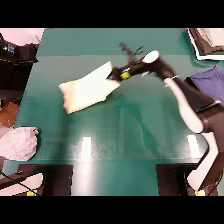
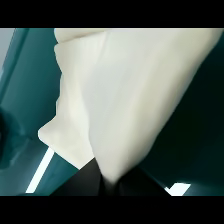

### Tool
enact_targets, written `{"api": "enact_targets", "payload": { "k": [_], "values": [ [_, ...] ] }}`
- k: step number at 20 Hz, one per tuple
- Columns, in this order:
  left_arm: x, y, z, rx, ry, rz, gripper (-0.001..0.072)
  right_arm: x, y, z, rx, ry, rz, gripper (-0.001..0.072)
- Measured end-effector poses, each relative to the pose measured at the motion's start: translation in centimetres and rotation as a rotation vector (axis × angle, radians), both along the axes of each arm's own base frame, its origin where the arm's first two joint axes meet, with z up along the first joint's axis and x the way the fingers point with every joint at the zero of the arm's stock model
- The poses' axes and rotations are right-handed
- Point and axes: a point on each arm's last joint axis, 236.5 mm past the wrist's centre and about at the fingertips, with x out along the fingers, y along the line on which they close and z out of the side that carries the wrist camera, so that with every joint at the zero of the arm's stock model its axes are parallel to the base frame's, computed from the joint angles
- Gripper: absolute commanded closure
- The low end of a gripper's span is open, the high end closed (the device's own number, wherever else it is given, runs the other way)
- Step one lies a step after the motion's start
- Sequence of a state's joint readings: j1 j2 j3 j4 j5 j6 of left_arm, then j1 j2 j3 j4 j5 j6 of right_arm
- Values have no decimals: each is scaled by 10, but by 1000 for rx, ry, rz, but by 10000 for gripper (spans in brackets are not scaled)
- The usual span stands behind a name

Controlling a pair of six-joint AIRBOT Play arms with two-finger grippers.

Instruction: Fold the shirts.

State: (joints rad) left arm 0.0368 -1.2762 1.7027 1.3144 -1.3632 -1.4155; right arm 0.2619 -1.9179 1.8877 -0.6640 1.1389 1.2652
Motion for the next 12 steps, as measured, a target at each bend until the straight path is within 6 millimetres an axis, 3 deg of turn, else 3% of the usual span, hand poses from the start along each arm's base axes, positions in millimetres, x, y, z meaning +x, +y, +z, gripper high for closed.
{"api": "enact_targets", "payload": {
  "k": [3,6,10,12],
  "values": [
    [-1,-9,1,-19,-1,-19,679,31,-116,38,-110,-73,-166,698],
    [0,-27,4,-34,-15,-57,679,44,-235,72,-189,-129,-369,699],
    [-1,-58,9,-46,-45,-121,679,36,-374,102,-246,-167,-633,698],
    [-2,-72,12,-54,-56,-148,679,27,-427,109,-265,-176,-736,699]
  ]
}}
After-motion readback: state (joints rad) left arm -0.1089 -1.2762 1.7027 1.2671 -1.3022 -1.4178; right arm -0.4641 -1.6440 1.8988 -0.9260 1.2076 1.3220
